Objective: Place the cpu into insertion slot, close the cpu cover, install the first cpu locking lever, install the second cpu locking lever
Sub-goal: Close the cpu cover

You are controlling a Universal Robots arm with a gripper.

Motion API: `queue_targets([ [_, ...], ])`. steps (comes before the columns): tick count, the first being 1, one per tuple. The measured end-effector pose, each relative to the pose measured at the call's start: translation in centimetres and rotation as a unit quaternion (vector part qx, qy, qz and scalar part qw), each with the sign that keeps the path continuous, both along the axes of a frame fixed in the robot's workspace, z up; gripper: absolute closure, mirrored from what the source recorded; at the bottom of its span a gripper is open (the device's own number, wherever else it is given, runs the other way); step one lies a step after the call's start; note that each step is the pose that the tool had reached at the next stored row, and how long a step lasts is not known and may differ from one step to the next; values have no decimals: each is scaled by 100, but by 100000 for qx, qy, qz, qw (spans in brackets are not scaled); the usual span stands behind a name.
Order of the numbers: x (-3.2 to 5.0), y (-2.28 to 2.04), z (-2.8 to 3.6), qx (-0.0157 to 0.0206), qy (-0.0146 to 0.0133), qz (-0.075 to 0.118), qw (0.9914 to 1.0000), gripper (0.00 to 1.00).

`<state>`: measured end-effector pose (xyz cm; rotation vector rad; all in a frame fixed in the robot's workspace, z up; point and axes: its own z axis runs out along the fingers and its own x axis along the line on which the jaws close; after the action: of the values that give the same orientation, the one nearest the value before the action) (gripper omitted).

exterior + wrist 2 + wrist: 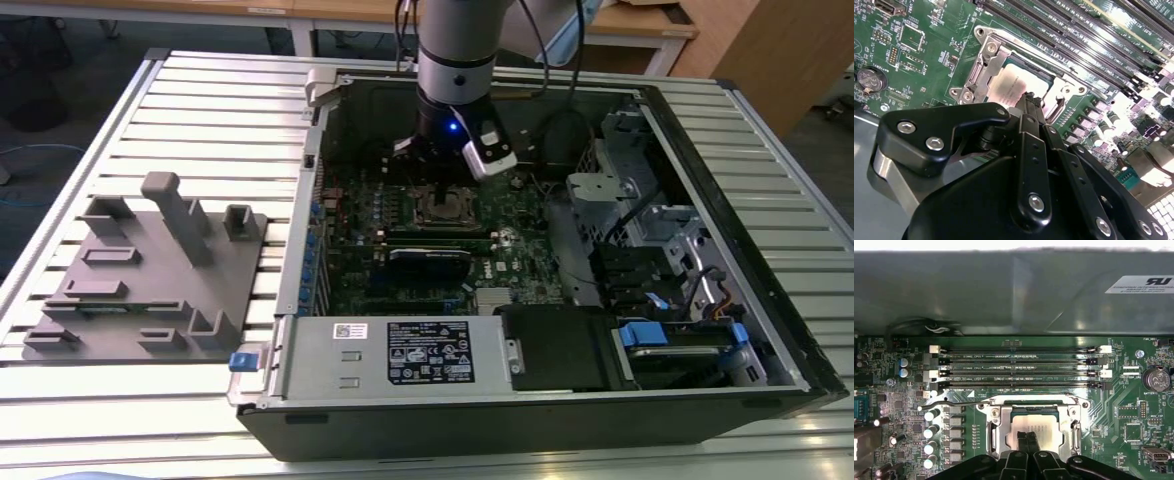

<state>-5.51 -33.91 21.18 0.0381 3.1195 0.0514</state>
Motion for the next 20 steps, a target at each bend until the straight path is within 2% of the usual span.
queue_targets([
  [8,-60,0,-3,-5,1,1,100000,89],
  [14,-70,0,-5,1,-4,-8,100000,89],
  [20,-147,0,-20,-7,1,-2,100000,89],
])
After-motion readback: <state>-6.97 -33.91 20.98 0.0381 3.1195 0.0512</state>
